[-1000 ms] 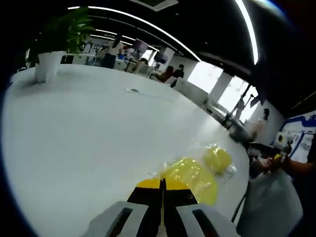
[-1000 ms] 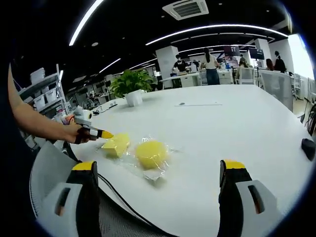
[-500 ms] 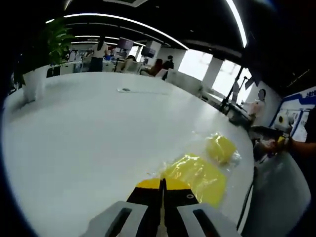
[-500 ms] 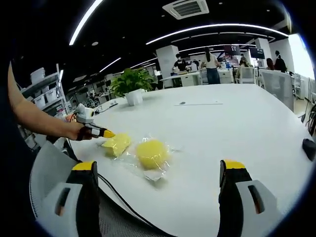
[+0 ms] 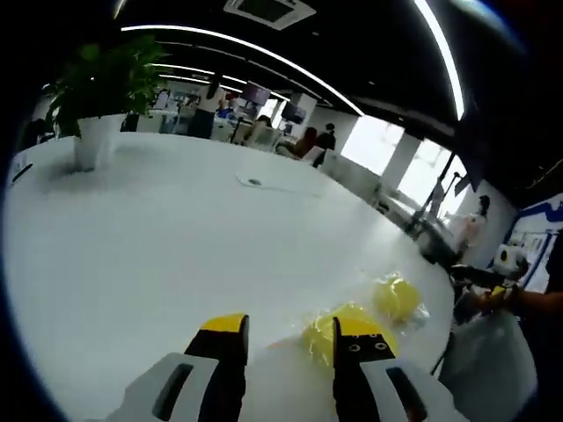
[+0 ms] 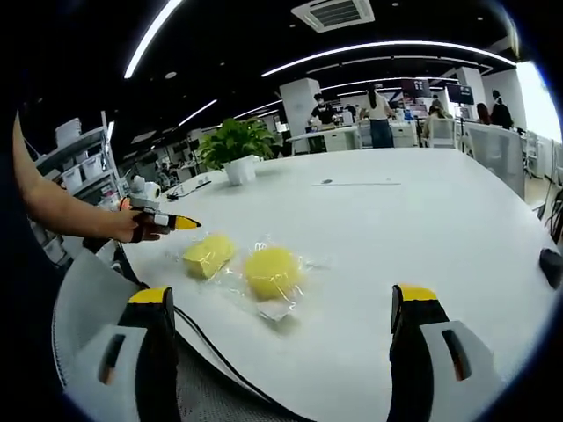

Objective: Compare the silicone blocks by pressing each to a similar depth, holding the contact briefly, and releasing to observe deformation and rebound differences across the visible hardness samples.

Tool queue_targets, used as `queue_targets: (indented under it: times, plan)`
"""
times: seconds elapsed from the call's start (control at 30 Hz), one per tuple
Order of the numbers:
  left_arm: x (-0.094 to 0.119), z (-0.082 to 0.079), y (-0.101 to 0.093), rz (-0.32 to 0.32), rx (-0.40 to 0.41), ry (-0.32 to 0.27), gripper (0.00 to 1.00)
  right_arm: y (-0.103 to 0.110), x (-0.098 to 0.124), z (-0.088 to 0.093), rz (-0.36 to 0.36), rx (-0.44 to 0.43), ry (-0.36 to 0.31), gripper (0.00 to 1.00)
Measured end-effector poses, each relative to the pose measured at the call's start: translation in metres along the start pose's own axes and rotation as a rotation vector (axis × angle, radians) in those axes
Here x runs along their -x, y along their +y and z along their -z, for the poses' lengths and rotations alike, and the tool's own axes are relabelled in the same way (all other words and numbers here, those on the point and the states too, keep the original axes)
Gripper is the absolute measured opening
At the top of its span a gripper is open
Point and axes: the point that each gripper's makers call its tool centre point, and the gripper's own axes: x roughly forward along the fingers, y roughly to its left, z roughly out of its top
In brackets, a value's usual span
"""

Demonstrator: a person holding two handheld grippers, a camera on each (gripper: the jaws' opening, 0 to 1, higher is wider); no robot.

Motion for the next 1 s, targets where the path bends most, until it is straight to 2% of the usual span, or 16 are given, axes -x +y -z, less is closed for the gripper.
queue_targets:
  times: [0.03, 0.1, 0.17, 0.2, 0.23, 0.3, 0.37, 0.43, 0.53, 0.6, 0.7, 0.77, 0.83, 0.87, 0.93, 1.0]
  plan:
    - [0.005, -0.005, -0.004, 0.009, -0.016, 0.008, 0.45, 0.0, 0.0, 0.0, -0.001, 0.001, 0.001, 0.96]
    - [0.013, -0.002, -0.011, 0.026, -0.077, 0.064, 0.59, 0.0, 0.0, -0.004, -0.006, 0.011, 0.0, 0.96]
    - [0.027, -0.006, -0.027, 0.05, -0.169, 0.057, 0.68, -0.001, 0.001, -0.005, -0.007, 0.019, 0.003, 0.96]
    - [0.033, -0.007, -0.031, 0.058, -0.179, 0.056, 0.72, -0.002, 0.001, -0.005, -0.008, 0.023, 0.008, 0.96]
    - [0.039, -0.008, -0.034, 0.055, -0.178, 0.047, 0.75, -0.003, 0.0, -0.005, -0.009, 0.027, 0.012, 0.96]
    - [0.053, -0.012, -0.04, 0.045, -0.108, 0.005, 0.8, -0.006, -0.001, -0.006, -0.01, 0.032, 0.025, 0.96]
    - [0.062, -0.008, -0.05, 0.047, -0.119, 0.015, 0.84, -0.007, -0.002, -0.008, -0.014, 0.03, 0.031, 0.96]
    - [0.071, -0.009, -0.052, 0.007, -0.161, -0.026, 0.89, -0.007, -0.003, -0.01, -0.018, 0.036, 0.033, 0.96]
    - [0.087, -0.007, -0.053, -0.045, -0.12, -0.078, 0.98, -0.01, -0.005, -0.015, -0.023, 0.05, 0.026, 0.96]
    - [0.094, -0.007, -0.052, -0.084, -0.087, -0.123, 1.0, -0.012, -0.006, -0.016, -0.024, 0.053, 0.023, 0.96]
    - [0.102, -0.007, -0.053, -0.116, -0.102, -0.153, 1.0, -0.019, -0.006, -0.021, -0.008, 0.053, 0.001, 0.96]
    - [0.106, -0.006, -0.055, -0.117, -0.097, -0.161, 1.0, -0.017, -0.006, -0.018, -0.02, 0.06, 0.019, 0.96]
    - [0.113, -0.008, -0.052, -0.145, -0.048, -0.197, 1.0, -0.018, -0.006, -0.016, -0.025, 0.077, 0.031, 0.96]
    - [0.114, -0.009, -0.055, -0.133, -0.055, -0.204, 1.0, -0.017, -0.006, -0.015, -0.025, 0.076, 0.034, 0.96]
    - [0.117, -0.006, -0.051, -0.16, -0.105, -0.205, 1.0, -0.018, -0.003, -0.016, -0.021, 0.074, 0.031, 0.96]
    - [0.116, -0.001, -0.05, -0.148, -0.111, -0.198, 1.0, -0.021, -0.001, -0.015, -0.011, 0.074, 0.027, 0.96]
